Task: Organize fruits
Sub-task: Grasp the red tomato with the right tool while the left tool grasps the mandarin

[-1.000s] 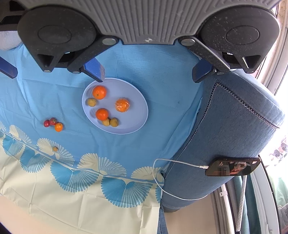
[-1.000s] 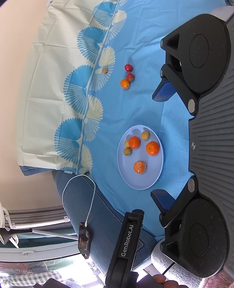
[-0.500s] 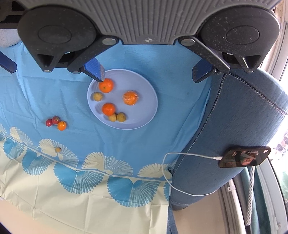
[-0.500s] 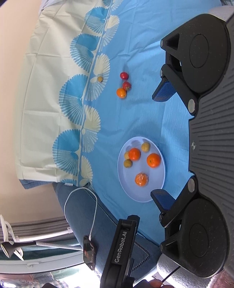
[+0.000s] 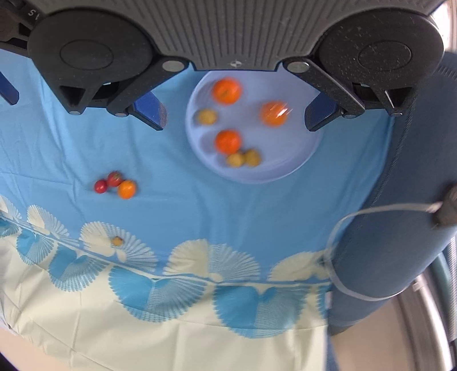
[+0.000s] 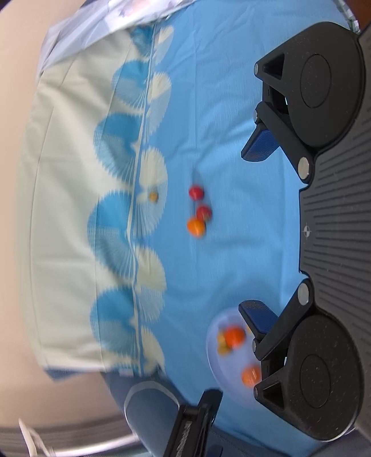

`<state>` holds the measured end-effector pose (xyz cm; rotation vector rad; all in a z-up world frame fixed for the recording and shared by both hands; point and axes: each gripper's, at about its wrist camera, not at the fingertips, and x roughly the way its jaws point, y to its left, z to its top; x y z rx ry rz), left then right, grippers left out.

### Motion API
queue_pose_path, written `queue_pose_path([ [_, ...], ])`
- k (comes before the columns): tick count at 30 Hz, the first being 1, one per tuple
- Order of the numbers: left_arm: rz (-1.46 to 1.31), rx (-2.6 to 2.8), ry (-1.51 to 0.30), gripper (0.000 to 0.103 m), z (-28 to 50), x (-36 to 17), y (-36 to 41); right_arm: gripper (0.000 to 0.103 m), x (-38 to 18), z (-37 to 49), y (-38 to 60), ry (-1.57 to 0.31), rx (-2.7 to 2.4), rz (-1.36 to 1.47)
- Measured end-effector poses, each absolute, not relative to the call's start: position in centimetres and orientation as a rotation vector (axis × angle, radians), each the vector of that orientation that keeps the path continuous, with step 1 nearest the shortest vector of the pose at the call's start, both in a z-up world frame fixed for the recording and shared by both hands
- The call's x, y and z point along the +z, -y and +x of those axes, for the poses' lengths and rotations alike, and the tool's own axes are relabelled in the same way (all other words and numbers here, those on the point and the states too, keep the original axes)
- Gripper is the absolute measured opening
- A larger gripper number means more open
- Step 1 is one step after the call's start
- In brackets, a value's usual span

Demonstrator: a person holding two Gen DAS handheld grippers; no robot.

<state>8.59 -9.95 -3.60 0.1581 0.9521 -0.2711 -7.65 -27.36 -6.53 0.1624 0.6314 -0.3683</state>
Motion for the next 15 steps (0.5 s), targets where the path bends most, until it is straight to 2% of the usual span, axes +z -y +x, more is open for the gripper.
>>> queue_pose_path([
  [6, 0.215, -0.275, -0.96, 0.103, 13.5, -6.2, 16.3, 0.102, -11.0, -1.9, 32.2, -0.647, -0.385, 0.15],
  [15, 0.247, -0.228, -0.989, 0.103, 18.6, -9.3, 19.6, 0.1, -18.9, 9.4, 36.1, -0.761, -0.339, 0.19],
])
